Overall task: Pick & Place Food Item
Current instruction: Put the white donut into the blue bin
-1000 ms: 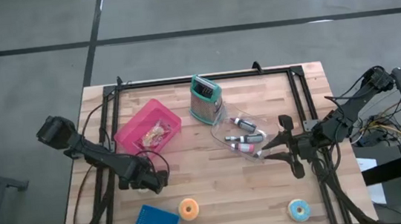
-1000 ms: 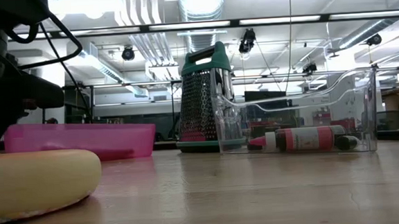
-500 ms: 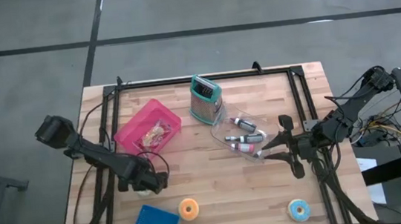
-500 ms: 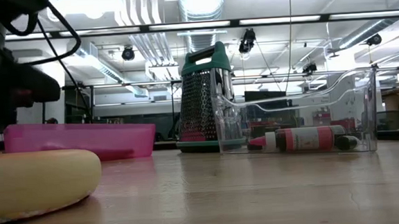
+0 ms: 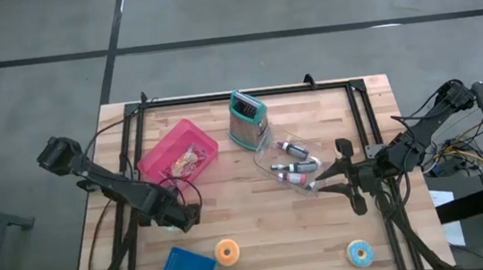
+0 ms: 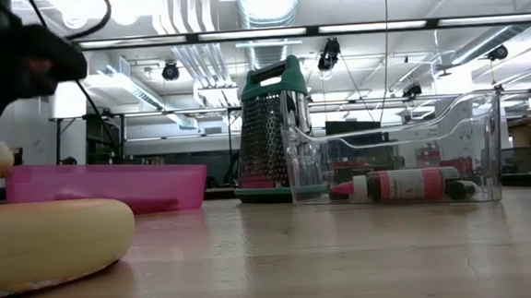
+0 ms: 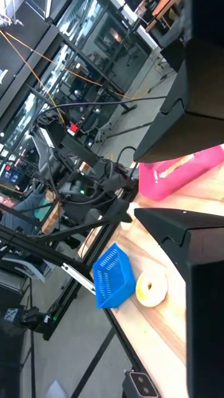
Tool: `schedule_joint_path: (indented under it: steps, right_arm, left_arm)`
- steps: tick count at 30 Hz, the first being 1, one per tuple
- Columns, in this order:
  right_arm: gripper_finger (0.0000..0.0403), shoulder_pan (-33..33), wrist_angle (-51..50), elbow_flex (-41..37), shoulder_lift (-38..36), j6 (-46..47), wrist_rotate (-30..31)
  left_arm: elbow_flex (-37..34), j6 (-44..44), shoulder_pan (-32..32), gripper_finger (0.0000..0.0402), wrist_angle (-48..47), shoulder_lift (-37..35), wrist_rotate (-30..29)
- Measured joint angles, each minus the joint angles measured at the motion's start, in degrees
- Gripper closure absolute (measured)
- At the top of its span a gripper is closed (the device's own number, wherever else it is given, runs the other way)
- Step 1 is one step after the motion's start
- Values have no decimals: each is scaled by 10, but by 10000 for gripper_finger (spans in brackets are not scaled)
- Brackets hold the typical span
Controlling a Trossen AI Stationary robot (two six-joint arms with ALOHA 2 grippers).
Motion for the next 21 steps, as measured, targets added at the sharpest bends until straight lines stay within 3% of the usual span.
schedule_joint_path:
  steps: [9, 18, 21]
  right_arm:
    - [280, 0, 0, 0, 0, 0, 0]
    - [280, 0, 0, 0, 0, 0, 0]
    - [280, 0, 0, 0, 0, 0, 0]
  left_arm:
    - [77, 119, -1, 342, -8, -3, -35]
    - [114, 208, -19, 342, 76, -3, -66]
    - [114, 278, -24, 342, 100, -2, -69]
